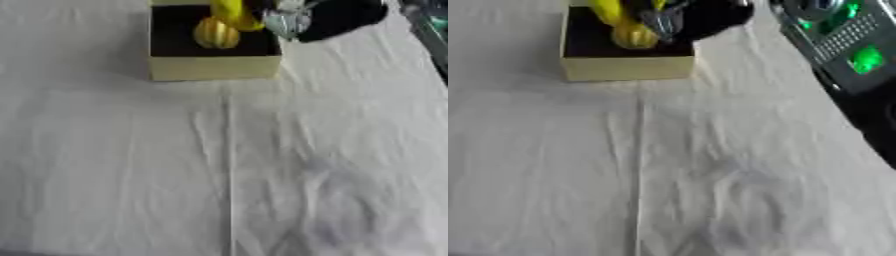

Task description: Pick up objects on the table and place them in the box.

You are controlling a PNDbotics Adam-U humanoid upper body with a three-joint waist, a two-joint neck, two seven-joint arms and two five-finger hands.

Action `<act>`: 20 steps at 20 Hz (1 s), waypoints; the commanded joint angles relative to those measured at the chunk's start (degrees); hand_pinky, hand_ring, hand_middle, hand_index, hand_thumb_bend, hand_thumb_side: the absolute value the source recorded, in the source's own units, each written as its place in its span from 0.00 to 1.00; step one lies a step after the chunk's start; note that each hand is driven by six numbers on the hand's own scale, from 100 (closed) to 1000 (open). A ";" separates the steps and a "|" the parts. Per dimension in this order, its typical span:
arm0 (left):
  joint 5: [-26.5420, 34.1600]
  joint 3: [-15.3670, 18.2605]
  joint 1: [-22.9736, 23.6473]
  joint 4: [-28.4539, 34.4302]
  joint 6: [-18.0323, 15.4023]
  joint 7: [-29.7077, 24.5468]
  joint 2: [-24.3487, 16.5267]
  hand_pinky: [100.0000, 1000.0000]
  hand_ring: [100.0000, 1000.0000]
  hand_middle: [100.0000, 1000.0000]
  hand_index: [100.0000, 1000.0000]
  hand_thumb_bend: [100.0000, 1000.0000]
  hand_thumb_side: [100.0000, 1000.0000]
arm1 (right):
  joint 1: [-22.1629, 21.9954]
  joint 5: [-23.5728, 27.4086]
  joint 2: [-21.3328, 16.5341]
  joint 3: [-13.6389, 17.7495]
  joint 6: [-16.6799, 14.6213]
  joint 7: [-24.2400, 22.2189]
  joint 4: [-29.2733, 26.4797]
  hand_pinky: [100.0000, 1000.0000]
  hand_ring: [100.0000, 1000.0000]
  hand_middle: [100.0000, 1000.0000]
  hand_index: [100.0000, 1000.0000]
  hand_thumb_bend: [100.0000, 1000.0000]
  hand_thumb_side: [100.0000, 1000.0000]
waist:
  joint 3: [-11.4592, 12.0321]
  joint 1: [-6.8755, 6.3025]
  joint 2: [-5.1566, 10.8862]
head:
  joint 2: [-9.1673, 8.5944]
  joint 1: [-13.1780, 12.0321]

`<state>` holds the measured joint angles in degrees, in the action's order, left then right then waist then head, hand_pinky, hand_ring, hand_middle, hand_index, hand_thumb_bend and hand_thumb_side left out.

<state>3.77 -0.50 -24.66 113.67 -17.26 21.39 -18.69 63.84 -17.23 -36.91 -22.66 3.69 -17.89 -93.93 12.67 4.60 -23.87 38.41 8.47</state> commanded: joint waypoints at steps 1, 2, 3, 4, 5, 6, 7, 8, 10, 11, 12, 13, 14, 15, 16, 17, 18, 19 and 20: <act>0.04 -0.22 -1.06 0.92 -0.06 -0.38 -1.18 0.83 0.88 0.75 0.82 0.00 0.73 | 3.63 -4.23 3.70 1.09 -1.63 2.43 11.28 0.81 0.55 0.45 0.54 0.00 0.00 | 0.48 -0.19 0.79 | -1.49 1.05; 0.11 -0.27 -1.17 0.92 -0.07 -0.49 -1.18 0.83 0.88 0.75 0.82 0.00 0.74 | 4.54 -5.79 4.87 1.62 -2.49 3.36 14.67 0.82 0.55 0.45 0.54 0.00 0.00 | 0.75 -0.12 0.64 | -1.71 1.29; 0.18 -0.30 -1.24 0.92 -0.08 -0.57 -1.19 0.83 0.88 0.75 0.82 0.00 0.74 | 5.32 -7.44 5.91 2.19 -3.46 4.23 17.78 0.82 0.55 0.45 0.54 0.00 0.00 | 0.96 -0.05 0.51 | -1.90 1.49; 0.24 -0.33 -1.33 0.92 -0.09 -0.65 -1.19 0.83 0.88 0.75 0.82 0.00 0.74 | 5.95 -9.10 6.83 2.85 -4.35 5.04 20.73 0.82 0.55 0.46 0.54 0.00 0.00 | 1.17 0.04 0.36 | -2.19 1.68; 0.30 -0.37 -1.42 0.92 -0.09 -0.73 -1.16 0.83 0.88 0.75 0.82 0.00 0.74 | 6.42 -10.58 7.69 3.50 -5.20 5.71 23.40 0.82 0.55 0.46 0.54 0.00 0.00 | 1.34 0.11 0.24 | -2.38 1.83; 0.36 -0.41 -1.52 0.92 -0.09 -0.83 -1.10 0.83 0.88 0.75 0.82 0.00 0.74 | 6.70 -11.90 8.48 4.10 -6.01 6.21 25.93 0.82 0.55 0.46 0.54 0.00 0.00 | 1.51 0.19 0.11 | -2.52 1.96; 0.40 -0.43 -1.59 0.92 -0.09 -0.92 -1.05 0.83 0.88 0.75 0.82 0.00 0.74 | 6.88 -12.88 9.07 4.54 -6.88 6.49 27.97 0.82 0.55 0.46 0.54 0.00 0.00 | 1.62 0.24 0.04 | -2.59 2.02; 0.44 -0.43 -1.65 0.92 -0.08 -0.98 -1.01 0.83 0.88 0.75 0.82 0.00 0.74 | 6.85 -13.89 9.46 4.74 -7.78 6.56 29.71 0.82 0.56 0.46 0.55 0.00 0.00 | 1.73 0.29 -0.05 | -2.59 2.06; 0.51 -0.42 -1.70 0.92 -0.06 -1.05 -0.94 0.83 0.88 0.75 0.82 0.00 0.74 | 6.59 -15.50 10.06 5.01 -9.46 6.46 32.30 0.82 0.56 0.46 0.55 0.00 0.00 | 1.85 0.31 -0.15 | -2.49 2.06; 0.54 -0.44 -1.71 0.92 -0.04 -1.11 -0.90 0.83 0.88 0.75 0.82 0.00 0.74 | 6.41 -16.12 10.34 5.10 -10.20 6.35 33.35 0.82 0.56 0.46 0.55 0.00 0.00 | 1.89 0.29 -0.18 | -2.43 2.04; 0.57 -0.46 -1.76 0.92 -0.04 -1.17 -0.85 0.83 0.88 0.75 0.82 0.00 0.74 | 6.22 -16.67 10.64 5.16 -10.84 6.24 34.29 0.82 0.56 0.46 0.55 0.00 0.00 | 1.92 0.27 -0.21 | -2.43 2.07; 0.60 -0.48 -1.80 0.92 -0.04 -1.22 -0.78 0.83 0.88 0.75 0.82 0.00 0.74 | 6.07 -17.15 10.96 5.23 -11.39 6.13 35.13 0.82 0.56 0.46 0.55 0.00 0.00 | 1.95 0.24 -0.24 | -2.45 2.12; 0.62 -0.50 -1.85 0.92 -0.03 -1.28 -0.72 0.83 0.88 0.75 0.82 0.00 0.74 | 5.95 -17.57 11.27 5.35 -11.84 6.06 35.89 0.82 0.56 0.47 0.55 0.00 0.00 | 2.00 0.21 -0.27 | -2.52 2.17; 0.64 -0.52 -1.89 0.92 -0.02 -1.34 -0.68 0.83 0.88 0.75 0.82 0.00 0.74 | 5.85 -17.96 11.59 5.49 -12.20 6.05 36.58 0.82 0.56 0.47 0.55 0.00 0.00 | 2.06 0.17 -0.31 | -2.58 2.24; 0.66 -0.54 -1.89 0.92 0.00 -1.41 -0.66 0.83 0.88 0.75 0.82 0.00 0.74 | 5.80 -18.34 11.81 5.61 -12.49 6.10 37.14 0.83 0.58 0.48 0.57 0.00 0.00 | 2.12 0.13 -0.35 | -2.61 2.29; 0.68 -0.55 -1.87 0.92 0.01 -1.46 -0.65 0.83 0.88 0.75 0.82 0.00 0.74 | 5.78 -18.78 11.98 5.72 -12.74 6.22 37.57 0.83 0.58 0.48 0.57 0.00 0.00 | 2.16 0.09 -0.38 | -2.62 2.33; 0.70 -0.56 -1.84 0.92 0.03 -1.48 -0.62 0.83 0.88 0.75 0.82 0.00 0.74 | 5.78 -19.16 12.13 5.87 -12.85 6.39 37.92 0.82 0.61 0.52 0.61 0.00 0.00 | 2.19 0.07 -0.41 | -2.57 2.36; 0.73 -0.57 -1.82 0.92 0.06 -1.51 -0.57 0.83 0.88 0.75 0.82 0.00 0.74 | 5.83 -19.56 12.27 6.03 -12.79 6.56 38.25 0.82 0.63 0.55 0.63 0.00 0.00 | 2.19 0.07 -0.42 | -2.51 2.38; 0.75 -0.59 -1.80 0.92 0.09 -1.55 -0.54 0.83 0.88 0.75 0.82 0.00 0.74 | 5.90 -20.02 12.36 6.15 -12.64 6.66 38.51 0.82 0.66 0.60 0.67 0.03 0.00 | 2.19 0.07 -0.43 | -2.49 2.38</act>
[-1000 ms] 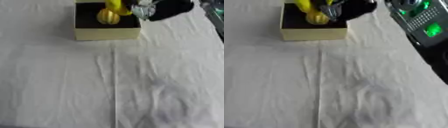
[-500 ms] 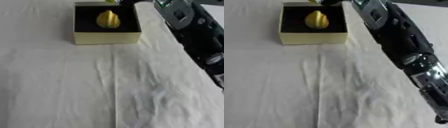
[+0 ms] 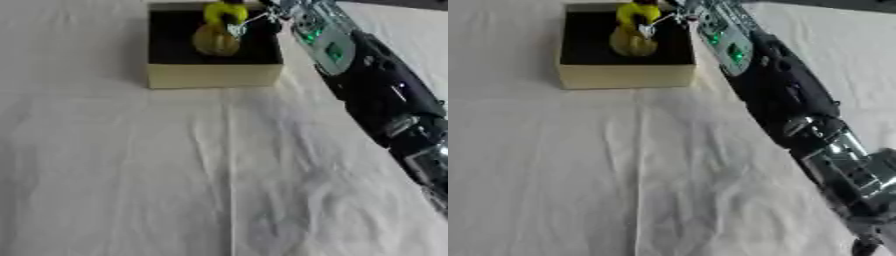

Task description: Pick up objects on the table and place them in the box.

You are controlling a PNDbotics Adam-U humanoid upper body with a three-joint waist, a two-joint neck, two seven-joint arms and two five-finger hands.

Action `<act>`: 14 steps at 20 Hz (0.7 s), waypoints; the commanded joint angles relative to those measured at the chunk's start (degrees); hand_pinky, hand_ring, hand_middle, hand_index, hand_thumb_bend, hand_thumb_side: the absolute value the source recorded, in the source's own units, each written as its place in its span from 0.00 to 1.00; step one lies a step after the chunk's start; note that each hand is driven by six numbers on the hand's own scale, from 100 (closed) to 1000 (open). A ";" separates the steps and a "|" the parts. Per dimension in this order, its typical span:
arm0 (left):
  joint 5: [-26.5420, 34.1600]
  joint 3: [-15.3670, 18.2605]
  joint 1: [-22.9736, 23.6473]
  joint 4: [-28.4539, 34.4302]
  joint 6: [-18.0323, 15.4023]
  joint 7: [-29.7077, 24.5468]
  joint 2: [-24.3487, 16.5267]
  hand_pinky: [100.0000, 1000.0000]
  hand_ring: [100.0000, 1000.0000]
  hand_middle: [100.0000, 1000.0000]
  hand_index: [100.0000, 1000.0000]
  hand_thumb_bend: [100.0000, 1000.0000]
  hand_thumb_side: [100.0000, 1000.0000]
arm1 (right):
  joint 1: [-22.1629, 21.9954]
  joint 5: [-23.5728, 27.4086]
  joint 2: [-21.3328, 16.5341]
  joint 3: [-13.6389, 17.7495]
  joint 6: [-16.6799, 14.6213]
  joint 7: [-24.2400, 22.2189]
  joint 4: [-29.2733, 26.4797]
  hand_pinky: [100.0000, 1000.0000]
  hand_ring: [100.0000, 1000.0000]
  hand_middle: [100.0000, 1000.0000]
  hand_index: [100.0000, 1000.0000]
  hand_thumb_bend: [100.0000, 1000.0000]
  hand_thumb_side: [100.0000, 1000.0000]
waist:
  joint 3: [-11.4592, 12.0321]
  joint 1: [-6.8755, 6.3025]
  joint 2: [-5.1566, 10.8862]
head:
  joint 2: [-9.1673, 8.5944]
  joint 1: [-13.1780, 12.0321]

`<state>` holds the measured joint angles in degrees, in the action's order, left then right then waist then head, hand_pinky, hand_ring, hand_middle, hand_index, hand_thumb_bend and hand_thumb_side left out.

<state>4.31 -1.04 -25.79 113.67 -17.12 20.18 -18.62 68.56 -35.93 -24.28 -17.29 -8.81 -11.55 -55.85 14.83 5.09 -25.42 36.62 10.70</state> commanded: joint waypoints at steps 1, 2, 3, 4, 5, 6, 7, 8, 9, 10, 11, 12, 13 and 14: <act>0.23 -0.08 -0.64 0.92 0.01 -0.42 -0.58 0.83 0.88 0.75 0.82 0.00 0.74 | 1.27 -1.97 -0.23 0.89 0.15 0.44 0.64 0.83 0.69 0.64 0.72 0.07 0.00 | 0.02 -0.41 1.12 | -0.70 0.15; 0.25 -0.12 -0.62 0.92 0.07 -0.50 -0.56 0.83 0.88 0.75 0.82 0.00 0.74 | 1.35 -2.73 -0.21 0.96 0.39 0.60 0.72 0.83 0.71 0.69 0.76 0.13 0.00 | 0.01 -0.41 1.13 | -0.65 0.13; 0.27 -0.15 -0.60 0.92 0.13 -0.58 -0.54 0.83 0.88 0.75 0.82 0.00 0.74 | 1.42 -3.63 -0.24 1.02 0.66 0.80 0.72 0.84 0.74 0.73 0.80 0.19 0.03 | 0.01 -0.41 1.15 | -0.62 0.09; 0.28 -0.16 -0.59 0.92 0.17 -0.65 -0.54 0.83 0.88 0.75 0.82 0.00 0.74 | 1.48 -4.66 -0.31 1.06 0.86 1.04 0.64 0.85 0.77 0.78 0.85 0.30 0.14 | 0.01 -0.41 1.17 | -0.60 0.04; 0.30 -0.15 -0.57 0.92 0.19 -0.71 -0.54 0.83 0.88 0.75 0.82 0.00 0.74 | 1.53 -6.03 -0.42 1.12 0.99 1.46 0.43 0.86 0.78 0.79 0.88 0.34 0.19 | 0.00 -0.40 1.19 | -0.56 0.00; 0.32 -0.15 -0.56 0.92 0.21 -0.75 -0.52 0.83 0.88 0.75 0.82 0.00 0.74 | 1.54 -7.26 -0.50 1.19 1.01 1.88 0.20 0.86 0.80 0.81 0.89 0.37 0.26 | -0.01 -0.40 1.21 | -0.52 -0.05; 0.33 -0.16 -0.51 0.92 0.27 -0.81 -0.51 0.83 0.88 0.75 0.82 0.00 0.74 | 1.55 -8.59 -0.64 1.25 0.96 2.36 -0.14 0.87 0.81 0.81 0.90 0.37 0.29 | -0.05 -0.39 1.24 | -0.49 -0.14; 0.35 -0.19 -0.47 0.92 0.33 -0.91 -0.49 0.83 0.89 0.75 0.82 0.00 0.74 | 1.54 -9.80 -0.76 1.31 0.92 2.75 -0.42 0.87 0.82 0.82 0.91 0.37 0.32 | -0.10 -0.39 1.27 | -0.44 -0.21; 0.37 -0.22 -0.44 0.92 0.41 -1.03 -0.47 0.83 0.89 0.75 0.82 0.00 0.74 | 1.55 -10.98 -0.90 1.37 0.96 3.07 -0.69 0.87 0.82 0.82 0.91 0.37 0.31 | -0.15 -0.40 1.31 | -0.39 -0.27; 0.40 -0.23 -0.44 0.92 0.46 -1.12 -0.44 0.83 0.89 0.75 0.82 0.00 0.74 | 1.54 -11.80 -0.95 1.49 0.99 3.32 -0.91 0.87 0.82 0.83 0.91 0.37 0.32 | -0.20 -0.41 1.35 | -0.35 -0.32; 0.44 -0.23 -0.45 0.92 0.49 -1.19 -0.41 0.83 0.89 0.75 0.82 0.00 0.74 | 1.51 -12.20 -1.06 1.62 0.98 3.52 -1.24 0.87 0.82 0.83 0.91 0.37 0.31 | -0.24 -0.43 1.40 | -0.30 -0.37; 0.47 -0.23 -0.45 0.92 0.50 -1.25 -0.41 0.83 0.89 0.75 0.82 0.00 0.74 | 1.49 -12.32 -1.18 1.69 0.97 3.63 -1.64 0.87 0.82 0.82 0.91 0.37 0.31 | -0.29 -0.45 1.45 | -0.26 -0.43; 0.49 -0.22 -0.42 0.92 0.51 -1.29 -0.41 0.83 0.89 0.75 0.82 0.00 0.74 | 1.48 -12.17 -1.33 1.70 0.94 3.66 -2.15 0.87 0.82 0.82 0.91 0.37 0.30 | -0.36 -0.47 1.50 | -0.20 -0.48; 0.51 -0.24 -0.39 0.92 0.54 -1.33 -0.40 0.83 0.89 0.75 0.82 0.00 0.74 | 1.46 -11.88 -1.50 1.66 0.92 3.57 -2.67 0.87 0.82 0.83 0.91 0.37 0.30 | -0.43 -0.49 1.57 | -0.14 -0.52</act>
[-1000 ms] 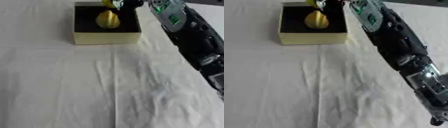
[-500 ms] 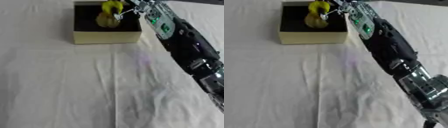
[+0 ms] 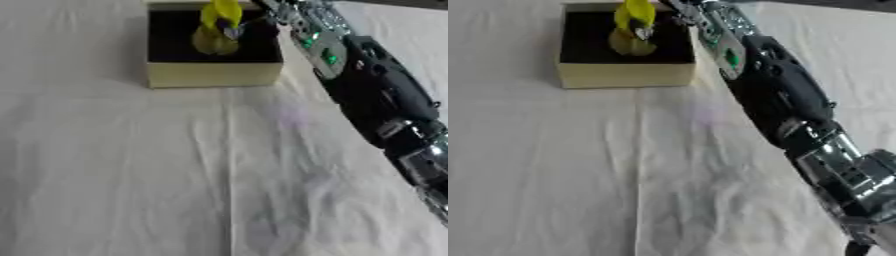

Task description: Pick up objects on the table and place them in the box.

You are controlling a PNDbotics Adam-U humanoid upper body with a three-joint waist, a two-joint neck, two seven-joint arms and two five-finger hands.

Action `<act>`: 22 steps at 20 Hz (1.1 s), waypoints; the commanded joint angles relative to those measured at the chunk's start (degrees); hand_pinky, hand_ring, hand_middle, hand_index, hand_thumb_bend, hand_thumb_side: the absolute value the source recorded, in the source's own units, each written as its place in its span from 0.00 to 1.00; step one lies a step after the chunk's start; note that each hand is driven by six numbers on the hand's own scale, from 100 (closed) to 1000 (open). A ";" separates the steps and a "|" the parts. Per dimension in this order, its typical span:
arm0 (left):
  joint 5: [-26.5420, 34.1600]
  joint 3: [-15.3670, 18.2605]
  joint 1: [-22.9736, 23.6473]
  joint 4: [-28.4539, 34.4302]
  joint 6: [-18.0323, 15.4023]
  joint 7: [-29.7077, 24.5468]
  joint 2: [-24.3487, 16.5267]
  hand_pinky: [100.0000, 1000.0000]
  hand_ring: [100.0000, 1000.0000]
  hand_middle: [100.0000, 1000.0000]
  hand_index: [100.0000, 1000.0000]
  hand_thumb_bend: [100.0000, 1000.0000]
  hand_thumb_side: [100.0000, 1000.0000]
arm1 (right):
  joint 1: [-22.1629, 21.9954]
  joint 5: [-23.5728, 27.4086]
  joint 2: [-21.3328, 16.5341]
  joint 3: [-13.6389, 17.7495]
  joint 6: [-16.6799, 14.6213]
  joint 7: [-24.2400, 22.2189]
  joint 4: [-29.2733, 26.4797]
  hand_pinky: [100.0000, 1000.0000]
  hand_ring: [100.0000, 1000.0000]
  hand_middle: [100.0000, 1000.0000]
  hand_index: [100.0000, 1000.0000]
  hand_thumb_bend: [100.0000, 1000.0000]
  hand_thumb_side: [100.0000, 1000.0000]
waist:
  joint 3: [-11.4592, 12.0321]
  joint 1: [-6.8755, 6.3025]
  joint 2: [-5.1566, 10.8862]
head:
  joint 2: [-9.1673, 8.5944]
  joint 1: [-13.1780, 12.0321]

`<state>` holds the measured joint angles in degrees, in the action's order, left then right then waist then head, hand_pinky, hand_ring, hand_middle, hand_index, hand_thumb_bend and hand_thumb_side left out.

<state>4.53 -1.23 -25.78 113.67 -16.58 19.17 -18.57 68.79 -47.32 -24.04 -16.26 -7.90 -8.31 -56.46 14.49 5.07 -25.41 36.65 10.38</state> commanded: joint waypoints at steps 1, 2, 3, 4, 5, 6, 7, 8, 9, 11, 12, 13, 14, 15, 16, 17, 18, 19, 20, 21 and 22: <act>0.31 -0.09 -0.37 0.92 0.03 -0.41 -0.42 0.83 0.89 0.75 0.82 0.00 0.74 | 1.21 -0.06 -1.91 0.60 0.04 0.13 -2.61 0.87 0.82 0.82 0.91 0.36 0.30 | -0.17 -0.51 1.63 | -0.15 -0.22; 0.32 -0.11 -0.35 0.92 0.04 -0.51 -0.40 0.83 0.89 0.75 0.82 0.00 0.74 | 1.20 0.40 -2.04 0.58 0.13 -0.10 -3.10 0.87 0.81 0.82 0.90 0.36 0.30 | -0.23 -0.53 1.68 | -0.13 -0.25; 0.34 -0.13 -0.30 0.92 0.06 -0.60 -0.37 0.83 0.89 0.75 0.82 0.00 0.74 | 1.20 1.17 -2.20 0.58 0.22 -0.37 -3.77 0.87 0.81 0.82 0.91 0.35 0.30 | -0.29 -0.57 1.76 | -0.08 -0.30; 0.36 -0.14 -0.25 0.92 0.09 -0.67 -0.35 0.83 0.89 0.75 0.82 0.00 0.74 | 1.18 2.07 -2.41 0.51 0.34 -0.78 -4.55 0.87 0.81 0.83 0.91 0.34 0.30 | -0.34 -0.61 1.83 | -0.06 -0.35; 0.37 -0.14 -0.19 0.92 0.13 -0.73 -0.35 0.83 0.89 0.75 0.82 0.00 0.74 | 1.18 2.99 -2.64 0.46 0.52 -1.27 -5.42 0.87 0.81 0.83 0.91 0.34 0.30 | -0.39 -0.64 1.90 | -0.04 -0.40; 0.39 -0.13 -0.18 0.92 0.14 -0.77 -0.34 0.83 0.89 0.75 0.82 0.00 0.74 | 1.19 3.87 -2.85 0.45 0.82 -1.78 -6.27 0.88 0.81 0.83 0.91 0.32 0.30 | -0.44 -0.66 1.96 | -0.03 -0.42; 0.39 -0.12 -0.19 0.92 0.14 -0.80 -0.33 0.83 0.89 0.75 0.82 0.00 0.74 | 1.23 4.76 -3.06 0.56 1.22 -2.25 -7.14 0.88 0.81 0.83 0.91 0.32 0.30 | -0.50 -0.70 2.05 | 0.00 -0.46; 0.40 -0.12 -0.19 0.92 0.15 -0.85 -0.33 0.83 0.89 0.75 0.82 0.00 0.74 | 1.23 5.62 -3.29 0.68 1.65 -2.65 -7.96 0.88 0.81 0.83 0.91 0.31 0.30 | -0.56 -0.74 2.12 | 0.03 -0.51; 0.39 -0.11 -0.15 0.92 0.17 -0.89 -0.34 0.83 0.89 0.75 0.82 0.00 0.74 | 1.19 6.52 -3.61 0.85 2.09 -2.96 -8.91 0.88 0.81 0.83 0.91 0.31 0.30 | -0.65 -0.77 2.21 | 0.07 -0.58; 0.37 -0.06 -0.10 0.92 0.18 -0.91 -0.39 0.83 0.89 0.75 0.82 0.00 0.74 | 0.83 8.55 -4.58 1.16 2.98 -3.36 -11.40 0.88 0.80 0.83 0.90 0.30 0.29 | -0.87 -0.81 2.36 | 0.19 -0.79; 0.35 -0.02 -0.10 0.92 0.17 -0.87 -0.41 0.83 0.89 0.75 0.82 0.00 0.74 | 0.47 9.79 -5.14 1.31 3.45 -3.42 -12.93 0.88 0.80 0.83 0.90 0.30 0.27 | -0.96 -0.81 2.42 | 0.25 -0.88; 0.31 0.04 -0.08 0.92 0.13 -0.81 -0.48 0.83 0.89 0.75 0.82 0.00 0.74 | -0.07 11.21 -6.03 1.52 4.01 -3.34 -14.87 0.88 0.80 0.82 0.90 0.29 0.26 | -1.10 -0.83 2.50 | 0.30 -1.11; 0.25 0.10 -0.06 0.92 0.08 -0.74 -0.56 0.83 0.89 0.75 0.82 0.00 0.74 | -0.75 12.73 -6.88 1.70 4.68 -3.23 -17.13 0.88 0.79 0.82 0.90 0.29 0.26 | -1.21 -0.85 2.54 | 0.31 -1.30; 0.17 0.18 -0.03 0.92 0.07 -0.66 -0.65 0.83 0.89 0.75 0.82 0.00 0.74 | -1.56 14.75 -7.81 1.93 5.36 -3.23 -19.64 0.87 0.79 0.82 0.90 0.28 0.25 | -1.36 -0.89 2.58 | 0.37 -1.59; 0.11 0.24 -0.01 0.92 0.09 -0.56 -0.69 0.83 0.89 0.75 0.82 0.00 0.74 | -2.31 16.69 -8.67 2.09 6.21 -3.41 -21.96 0.87 0.79 0.82 0.90 0.28 0.24 | -1.46 -0.91 2.62 | 0.42 -1.79; 0.06 0.27 0.02 0.92 0.08 -0.49 -0.69 0.83 0.89 0.75 0.82 0.00 0.74 | -3.10 18.55 -9.60 2.23 7.06 -3.75 -24.35 0.87 0.79 0.82 0.90 0.28 0.24 | -1.60 -0.95 2.65 | 0.44 -2.10; 0.03 0.28 0.06 0.92 0.08 -0.45 -0.66 0.83 0.89 0.75 0.82 0.00 0.74 | -3.83 20.20 -10.46 2.35 7.93 -4.19 -26.59 0.87 0.79 0.82 0.90 0.27 0.23 | -1.70 -0.99 2.66 | 0.45 -2.36; 0.01 0.27 0.13 0.92 0.10 -0.45 -0.61 0.83 0.89 0.75 0.82 0.00 0.74 | -4.57 21.67 -11.33 2.51 8.73 -4.58 -28.86 0.87 0.78 0.82 0.89 0.27 0.23 | -1.81 -1.05 2.68 | 0.46 -2.67; 0.00 0.26 0.16 0.92 0.09 -0.47 -0.57 0.83 0.89 0.75 0.82 0.00 0.74 | -5.24 22.86 -12.08 2.71 9.53 -4.86 -30.92 0.87 0.78 0.82 0.89 0.27 0.21 | -1.88 -1.09 2.68 | 0.46 -2.85; -0.03 0.28 0.16 0.92 0.06 -0.47 -0.57 0.83 0.89 0.75 0.82 0.00 0.74 | -5.95 23.92 -12.79 3.06 10.22 -4.87 -33.05 0.87 0.78 0.82 0.89 0.27 0.20 | -1.95 -1.14 2.67 | 0.46 -3.01; -0.06 0.33 0.15 0.92 0.02 -0.45 -0.60 0.83 0.89 0.75 0.82 0.00 0.74 | -6.75 24.94 -13.52 3.51 10.90 -4.64 -35.20 0.87 0.78 0.82 0.89 0.27 0.19 | -2.01 -1.17 2.65 | 0.49 -3.12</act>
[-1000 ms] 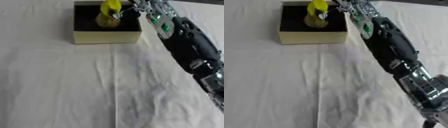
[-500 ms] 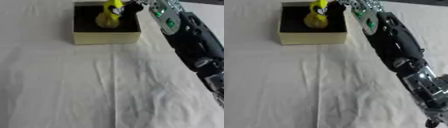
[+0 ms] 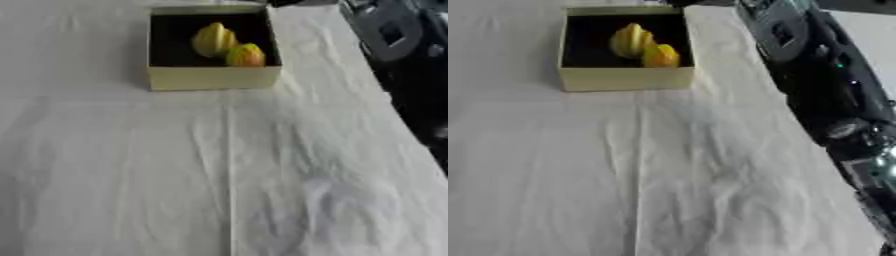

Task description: Pick up objects on the table and place them in the box.

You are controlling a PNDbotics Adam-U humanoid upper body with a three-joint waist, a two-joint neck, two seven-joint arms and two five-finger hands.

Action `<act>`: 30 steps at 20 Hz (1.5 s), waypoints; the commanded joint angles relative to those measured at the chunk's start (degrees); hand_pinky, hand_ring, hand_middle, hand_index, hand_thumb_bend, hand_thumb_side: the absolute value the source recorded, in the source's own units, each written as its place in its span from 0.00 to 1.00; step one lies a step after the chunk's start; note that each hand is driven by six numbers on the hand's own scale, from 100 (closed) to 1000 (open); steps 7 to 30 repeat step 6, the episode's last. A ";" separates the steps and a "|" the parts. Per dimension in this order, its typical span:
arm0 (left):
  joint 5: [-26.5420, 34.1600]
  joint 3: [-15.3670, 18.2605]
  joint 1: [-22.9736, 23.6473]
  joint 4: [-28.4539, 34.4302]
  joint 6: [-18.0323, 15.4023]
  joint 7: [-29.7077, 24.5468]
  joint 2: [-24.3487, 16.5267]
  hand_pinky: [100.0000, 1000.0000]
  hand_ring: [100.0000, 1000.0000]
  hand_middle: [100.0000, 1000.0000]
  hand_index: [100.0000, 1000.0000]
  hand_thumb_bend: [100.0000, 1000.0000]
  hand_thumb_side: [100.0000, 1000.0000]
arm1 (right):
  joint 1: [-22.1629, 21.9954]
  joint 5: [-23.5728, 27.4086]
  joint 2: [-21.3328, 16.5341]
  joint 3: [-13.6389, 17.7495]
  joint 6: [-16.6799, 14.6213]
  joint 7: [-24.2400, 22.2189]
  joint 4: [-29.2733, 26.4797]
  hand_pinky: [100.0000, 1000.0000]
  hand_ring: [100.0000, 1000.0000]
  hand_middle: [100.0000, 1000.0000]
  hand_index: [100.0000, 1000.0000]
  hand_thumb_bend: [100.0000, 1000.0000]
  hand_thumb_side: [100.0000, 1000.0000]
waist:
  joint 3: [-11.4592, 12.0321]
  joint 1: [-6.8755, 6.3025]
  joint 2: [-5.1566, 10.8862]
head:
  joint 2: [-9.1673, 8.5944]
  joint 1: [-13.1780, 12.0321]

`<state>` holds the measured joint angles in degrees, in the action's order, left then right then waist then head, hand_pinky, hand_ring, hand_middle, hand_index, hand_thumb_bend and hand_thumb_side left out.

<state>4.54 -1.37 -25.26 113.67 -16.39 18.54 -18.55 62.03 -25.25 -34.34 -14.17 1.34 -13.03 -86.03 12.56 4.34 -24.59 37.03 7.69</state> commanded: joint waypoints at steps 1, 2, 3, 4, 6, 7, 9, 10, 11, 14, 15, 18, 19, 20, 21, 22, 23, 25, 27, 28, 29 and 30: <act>-0.11 0.54 -0.40 0.92 -0.23 0.24 -0.66 0.83 0.89 0.75 0.82 0.00 0.73 | -0.87 3.93 -3.92 1.99 2.34 0.57 -7.84 0.87 0.78 0.82 0.89 0.25 0.17 | -0.12 -0.46 1.81 | 0.14 -0.52; -0.16 0.61 -0.45 0.92 -0.33 0.31 -0.73 0.83 0.89 0.75 0.82 0.00 0.73 | -1.97 5.11 -4.74 2.69 3.03 1.30 -10.26 0.87 0.78 0.82 0.89 0.25 0.17 | -0.15 -0.47 1.77 | 0.15 -0.61; -0.25 0.70 -0.49 0.92 -0.44 0.39 -0.82 0.83 0.89 0.75 0.82 0.00 0.73 | -3.27 6.47 -5.63 3.55 3.71 2.27 -12.96 0.87 0.77 0.81 0.88 0.23 0.15 | -0.19 -0.49 1.72 | 0.16 -0.74; -0.36 0.81 -0.53 0.92 -0.56 0.51 -0.93 0.83 0.89 0.75 0.82 0.00 0.73 | -4.73 7.98 -6.57 4.50 4.38 3.46 -15.81 0.87 0.77 0.81 0.88 0.23 0.15 | -0.23 -0.49 1.67 | 0.16 -0.85; -0.64 1.14 -0.67 0.92 -0.85 0.93 -1.15 0.83 0.88 0.75 0.82 0.00 0.73 | -8.24 11.12 -8.54 6.73 5.45 6.45 -22.13 0.87 0.76 0.81 0.88 0.21 0.14 | -0.38 -0.51 1.53 | 0.11 -1.20; -0.64 1.14 -0.67 0.92 -0.85 0.93 -1.15 0.83 0.88 0.75 0.82 0.00 0.73 | -8.24 11.12 -8.54 6.73 5.45 6.45 -22.13 0.87 0.76 0.81 0.88 0.21 0.14 | -0.38 -0.51 1.53 | 0.11 -1.20; -0.64 1.14 -0.67 0.92 -0.85 0.93 -1.15 0.83 0.88 0.75 0.82 0.00 0.73 | -8.24 11.12 -8.54 6.73 5.45 6.45 -22.13 0.87 0.76 0.81 0.88 0.21 0.14 | -0.38 -0.51 1.53 | 0.11 -1.20; -0.64 1.14 -0.67 0.92 -0.85 0.93 -1.15 0.83 0.88 0.75 0.82 0.00 0.73 | -8.24 11.12 -8.54 6.73 5.45 6.45 -22.13 0.87 0.76 0.81 0.88 0.21 0.14 | -0.38 -0.51 1.53 | 0.11 -1.20; -0.64 1.14 -0.67 0.92 -0.85 0.93 -1.15 0.83 0.88 0.75 0.82 0.00 0.73 | -8.24 11.12 -8.54 6.73 5.45 6.45 -22.13 0.87 0.76 0.81 0.88 0.21 0.14 | -0.38 -0.51 1.53 | 0.11 -1.20; -0.64 1.14 -0.67 0.92 -0.85 0.93 -1.15 0.83 0.88 0.75 0.82 0.00 0.73 | -8.24 11.12 -8.54 6.73 5.45 6.45 -22.13 0.87 0.76 0.81 0.88 0.21 0.14 | -0.38 -0.51 1.53 | 0.11 -1.20; -0.64 1.14 -0.67 0.92 -0.85 0.93 -1.15 0.83 0.88 0.75 0.82 0.00 0.73 | -8.24 11.12 -8.54 6.73 5.45 6.45 -22.13 0.87 0.76 0.81 0.88 0.21 0.14 | -0.38 -0.51 1.53 | 0.11 -1.20; -0.64 1.14 -0.67 0.92 -0.85 0.93 -1.15 0.83 0.88 0.75 0.82 0.00 0.73 | -8.24 11.12 -8.54 6.73 5.45 6.45 -22.13 0.87 0.76 0.81 0.88 0.21 0.14 | -0.38 -0.51 1.53 | 0.11 -1.20; -0.64 1.14 -0.67 0.92 -0.85 0.93 -1.15 0.83 0.88 0.75 0.82 0.00 0.73 | -8.24 11.12 -8.54 6.73 5.45 6.45 -22.13 0.87 0.76 0.81 0.88 0.21 0.14 | -0.38 -0.51 1.53 | 0.11 -1.20; -0.64 1.14 -0.67 0.92 -0.85 0.93 -1.15 0.83 0.88 0.75 0.82 0.00 0.73 | -8.24 11.12 -8.54 6.73 5.45 6.45 -22.13 0.87 0.76 0.81 0.88 0.21 0.14 | -0.38 -0.51 1.53 | 0.11 -1.20; -0.64 1.14 -0.67 0.92 -0.85 0.93 -1.15 0.83 0.88 0.75 0.82 0.00 0.73 | -8.24 11.12 -8.54 6.73 5.45 6.45 -22.13 0.87 0.76 0.81 0.88 0.21 0.14 | -0.38 -0.51 1.53 | 0.11 -1.20; -0.64 1.14 -0.67 0.92 -0.85 0.93 -1.15 0.83 0.88 0.75 0.82 0.00 0.73 | -8.24 11.12 -8.54 6.73 5.45 6.45 -22.13 0.87 0.76 0.81 0.88 0.21 0.14 | -0.38 -0.51 1.53 | 0.11 -1.20; -0.64 1.14 -0.67 0.92 -0.85 0.93 -1.15 0.83 0.88 0.75 0.82 0.00 0.73 | -8.24 11.12 -8.54 6.73 5.45 6.45 -22.13 0.87 0.76 0.81 0.88 0.21 0.14 | -0.38 -0.51 1.53 | 0.11 -1.20; -0.64 1.14 -0.67 0.92 -0.85 0.93 -1.15 0.83 0.88 0.75 0.82 0.00 0.73 | -8.24 11.12 -8.54 6.73 5.45 6.45 -22.13 0.87 0.76 0.81 0.88 0.21 0.14 | -0.38 -0.51 1.53 | 0.11 -1.20; -0.64 1.14 -0.67 0.92 -0.85 0.93 -1.15 0.83 0.88 0.75 0.82 0.00 0.73 | -8.24 11.12 -8.54 6.73 5.45 6.45 -22.13 0.87 0.76 0.81 0.88 0.21 0.14 | -0.38 -0.51 1.53 | 0.11 -1.20; -0.64 1.14 -0.67 0.92 -0.85 0.93 -1.15 0.83 0.88 0.75 0.82 0.00 0.73 | -8.24 11.12 -8.54 6.73 5.45 6.45 -22.13 0.87 0.76 0.81 0.88 0.21 0.14 | -0.38 -0.51 1.53 | 0.11 -1.20; -0.64 1.14 -0.67 0.92 -0.85 0.93 -1.15 0.83 0.88 0.75 0.82 0.00 0.73 | -8.24 11.12 -8.54 6.73 5.45 6.45 -22.13 0.87 0.76 0.81 0.88 0.21 0.14 | -0.38 -0.51 1.53 | 0.11 -1.20; -0.64 1.14 -0.67 0.92 -0.85 0.93 -1.15 0.83 0.88 0.75 0.82 0.00 0.73 | -8.24 11.12 -8.54 6.73 5.45 6.45 -22.13 0.87 0.76 0.81 0.88 0.21 0.14 | -0.38 -0.51 1.53 | 0.11 -1.20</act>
